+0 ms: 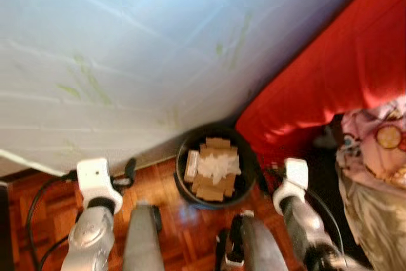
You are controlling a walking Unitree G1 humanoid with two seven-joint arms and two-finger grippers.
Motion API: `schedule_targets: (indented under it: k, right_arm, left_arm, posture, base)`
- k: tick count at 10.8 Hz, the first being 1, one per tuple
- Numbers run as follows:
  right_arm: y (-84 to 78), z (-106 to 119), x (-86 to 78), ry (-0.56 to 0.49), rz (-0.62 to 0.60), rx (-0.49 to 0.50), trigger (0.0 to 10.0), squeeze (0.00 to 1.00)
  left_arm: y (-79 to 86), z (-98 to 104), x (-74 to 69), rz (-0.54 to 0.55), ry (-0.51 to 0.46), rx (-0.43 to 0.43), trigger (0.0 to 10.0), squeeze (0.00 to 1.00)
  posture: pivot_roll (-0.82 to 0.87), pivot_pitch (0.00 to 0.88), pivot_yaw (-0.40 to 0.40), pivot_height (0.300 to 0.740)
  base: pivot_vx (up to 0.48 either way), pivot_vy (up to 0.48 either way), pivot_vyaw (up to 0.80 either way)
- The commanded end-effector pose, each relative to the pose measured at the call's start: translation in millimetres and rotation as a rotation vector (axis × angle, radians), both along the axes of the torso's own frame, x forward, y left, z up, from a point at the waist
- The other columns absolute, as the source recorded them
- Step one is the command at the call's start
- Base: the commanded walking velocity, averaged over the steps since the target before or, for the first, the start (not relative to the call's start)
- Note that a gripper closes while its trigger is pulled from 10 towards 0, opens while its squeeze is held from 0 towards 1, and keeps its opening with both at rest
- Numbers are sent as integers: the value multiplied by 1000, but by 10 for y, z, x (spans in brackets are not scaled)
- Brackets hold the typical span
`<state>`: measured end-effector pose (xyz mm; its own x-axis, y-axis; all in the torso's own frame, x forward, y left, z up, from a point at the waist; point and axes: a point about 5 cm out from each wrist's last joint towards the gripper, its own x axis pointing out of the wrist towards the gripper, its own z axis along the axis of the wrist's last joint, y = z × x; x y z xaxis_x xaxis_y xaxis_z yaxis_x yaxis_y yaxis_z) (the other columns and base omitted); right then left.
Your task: Clean up the room
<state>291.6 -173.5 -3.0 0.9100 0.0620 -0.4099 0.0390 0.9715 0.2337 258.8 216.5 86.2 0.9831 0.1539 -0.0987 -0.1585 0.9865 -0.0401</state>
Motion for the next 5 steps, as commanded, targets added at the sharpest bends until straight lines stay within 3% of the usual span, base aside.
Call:
schedule_targets:
  k: [1,3,4,5]
  right_arm:
    - [-59,-138,-164,40,-58,14,10000,0]
    - [-27,-207,-237,68,-82,23,10000,0]
    - [-30,-222,-246,85,-111,32,10000,0]
    - [-70,-250,-278,109,-134,15,10000,0]
  left_arm:
    - [128,-95,11,51,32,30,10000,0]
    - [185,-282,64,22,105,-5,10000,0]
    - [184,-504,12,-3,191,-11,10000,0]
    - [174,-854,-131,-13,325,-36,10000,0]
  posture:
    - [199,185,-75,725]
    - [190,127,-57,740]
    - [164,73,-39,740]
    - [145,26,-32,740]
  base:
    - [0,0,0]
    - [0,0,0]
    - [0,0,0]
    - [0,0,0]
